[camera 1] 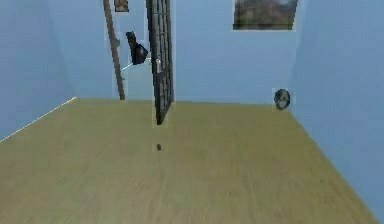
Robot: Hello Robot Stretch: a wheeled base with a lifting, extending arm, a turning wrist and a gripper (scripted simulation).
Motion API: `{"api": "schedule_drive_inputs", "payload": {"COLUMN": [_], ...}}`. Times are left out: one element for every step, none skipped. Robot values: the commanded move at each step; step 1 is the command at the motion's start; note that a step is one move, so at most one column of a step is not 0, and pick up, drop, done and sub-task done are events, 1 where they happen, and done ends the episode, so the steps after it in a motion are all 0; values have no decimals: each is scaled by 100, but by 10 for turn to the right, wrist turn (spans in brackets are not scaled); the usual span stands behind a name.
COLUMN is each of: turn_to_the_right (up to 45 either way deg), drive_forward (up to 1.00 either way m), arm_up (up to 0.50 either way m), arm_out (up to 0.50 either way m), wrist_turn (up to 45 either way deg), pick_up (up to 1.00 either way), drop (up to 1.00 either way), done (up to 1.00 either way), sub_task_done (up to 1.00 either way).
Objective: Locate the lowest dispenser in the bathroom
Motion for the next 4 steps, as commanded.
{"api": "schedule_drive_inputs", "payload": {"turn_to_the_right": [30, 0, -390, 0], "drive_forward": [0, 15, 0, 10], "arm_up": [0, 0, 0, 0], "arm_out": [0, 0, 0, 0], "wrist_turn": [0, 0, 0, 0], "pick_up": [0, 0, 0, 0], "drop": [0, 0, 0, 0], "done": [0, 0, 0, 0], "sub_task_done": [0, 0, 0, 0]}}
